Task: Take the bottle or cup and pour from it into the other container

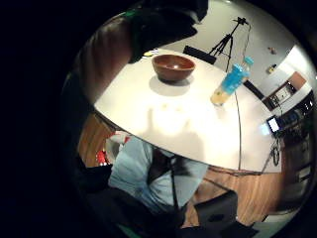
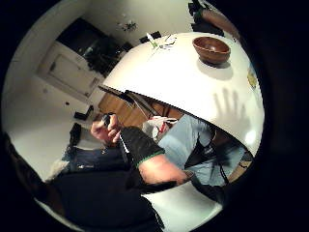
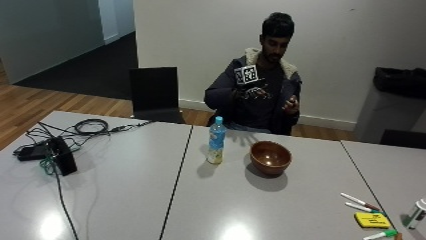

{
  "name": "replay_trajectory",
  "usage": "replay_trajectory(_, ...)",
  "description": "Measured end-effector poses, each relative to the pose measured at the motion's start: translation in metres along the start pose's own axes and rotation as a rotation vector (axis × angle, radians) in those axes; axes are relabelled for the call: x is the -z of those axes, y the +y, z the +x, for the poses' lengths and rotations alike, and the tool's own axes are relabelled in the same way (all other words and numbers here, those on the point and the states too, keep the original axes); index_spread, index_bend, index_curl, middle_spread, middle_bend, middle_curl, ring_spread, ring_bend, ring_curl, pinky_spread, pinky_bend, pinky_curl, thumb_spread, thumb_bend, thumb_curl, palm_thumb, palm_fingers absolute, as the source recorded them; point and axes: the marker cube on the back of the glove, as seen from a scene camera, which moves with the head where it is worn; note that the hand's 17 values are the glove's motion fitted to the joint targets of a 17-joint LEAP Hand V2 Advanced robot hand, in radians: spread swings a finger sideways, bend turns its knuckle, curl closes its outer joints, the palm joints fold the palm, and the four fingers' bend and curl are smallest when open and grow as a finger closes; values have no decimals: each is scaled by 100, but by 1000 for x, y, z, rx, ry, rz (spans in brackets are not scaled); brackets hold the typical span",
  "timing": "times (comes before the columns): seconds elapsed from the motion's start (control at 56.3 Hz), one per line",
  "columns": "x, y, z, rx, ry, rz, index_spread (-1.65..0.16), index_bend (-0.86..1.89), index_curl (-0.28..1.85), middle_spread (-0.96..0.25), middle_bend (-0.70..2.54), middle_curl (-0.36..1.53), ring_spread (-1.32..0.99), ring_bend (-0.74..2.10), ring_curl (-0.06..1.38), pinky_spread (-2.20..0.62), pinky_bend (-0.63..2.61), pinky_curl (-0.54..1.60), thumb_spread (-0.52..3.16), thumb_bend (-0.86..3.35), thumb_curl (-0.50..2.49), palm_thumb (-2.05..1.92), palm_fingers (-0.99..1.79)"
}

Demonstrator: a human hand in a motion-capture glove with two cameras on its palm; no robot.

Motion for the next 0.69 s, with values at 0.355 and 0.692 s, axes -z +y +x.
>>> replay_trajectory(0.355, 19, 35, 14, -76, -31, 26, -34, 31, 28, 2, 28, 23, 19, 16, 9, 35, 33, 15, 86, -2, 24, 26, 43)
replay_trajectory(0.692, 21, 15, 162, -465, -33, 135, -35, 21, 31, 3, 26, 29, 20, 17, 11, 37, 34, 18, 89, -3, 30, 26, 41)
